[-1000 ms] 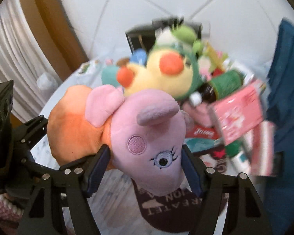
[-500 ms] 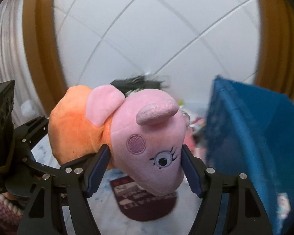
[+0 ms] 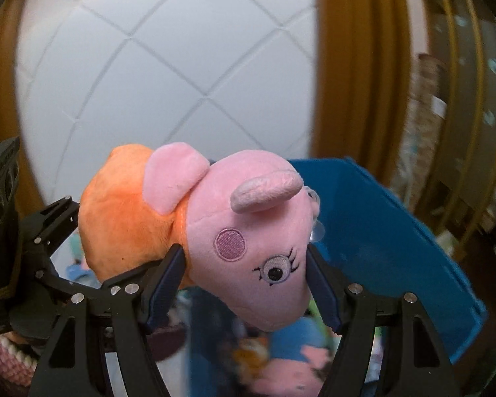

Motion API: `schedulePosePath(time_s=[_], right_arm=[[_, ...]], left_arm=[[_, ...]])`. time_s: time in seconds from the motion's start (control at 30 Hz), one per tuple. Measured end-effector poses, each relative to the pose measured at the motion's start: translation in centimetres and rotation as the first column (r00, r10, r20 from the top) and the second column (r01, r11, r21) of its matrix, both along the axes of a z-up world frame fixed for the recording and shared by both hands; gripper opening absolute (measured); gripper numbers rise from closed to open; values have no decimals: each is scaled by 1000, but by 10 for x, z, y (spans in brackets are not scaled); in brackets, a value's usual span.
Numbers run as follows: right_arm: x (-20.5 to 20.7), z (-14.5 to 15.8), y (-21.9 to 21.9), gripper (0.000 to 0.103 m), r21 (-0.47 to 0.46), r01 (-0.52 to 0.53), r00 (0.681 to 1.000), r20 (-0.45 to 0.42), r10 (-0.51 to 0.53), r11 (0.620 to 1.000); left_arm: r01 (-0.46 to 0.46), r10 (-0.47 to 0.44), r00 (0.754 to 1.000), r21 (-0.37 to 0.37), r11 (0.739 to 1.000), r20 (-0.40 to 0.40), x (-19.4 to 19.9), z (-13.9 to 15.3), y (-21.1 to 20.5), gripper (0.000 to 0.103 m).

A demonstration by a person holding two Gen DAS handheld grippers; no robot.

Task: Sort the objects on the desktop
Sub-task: 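Carry the pig plush over the blue bin and open both grippers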

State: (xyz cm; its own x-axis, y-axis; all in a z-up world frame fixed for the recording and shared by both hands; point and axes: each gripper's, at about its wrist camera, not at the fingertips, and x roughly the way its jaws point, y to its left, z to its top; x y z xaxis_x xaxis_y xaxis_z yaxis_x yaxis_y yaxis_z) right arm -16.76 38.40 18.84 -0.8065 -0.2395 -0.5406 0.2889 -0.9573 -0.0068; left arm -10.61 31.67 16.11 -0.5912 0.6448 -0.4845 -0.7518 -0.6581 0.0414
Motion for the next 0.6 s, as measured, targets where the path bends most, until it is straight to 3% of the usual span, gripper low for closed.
schedulePosePath(time_s=[0.23,0.6], right_arm=[[-35,-19,77,72,-48,74,992,109,-68,996],[-49,-39,116,74,-88,45,986,163,-30,995]], left_arm=[[27,-18,996,-103,994,89,-14,-17,83,85],[-27,47,994,-195,980,98,-6,-31,124,88]])
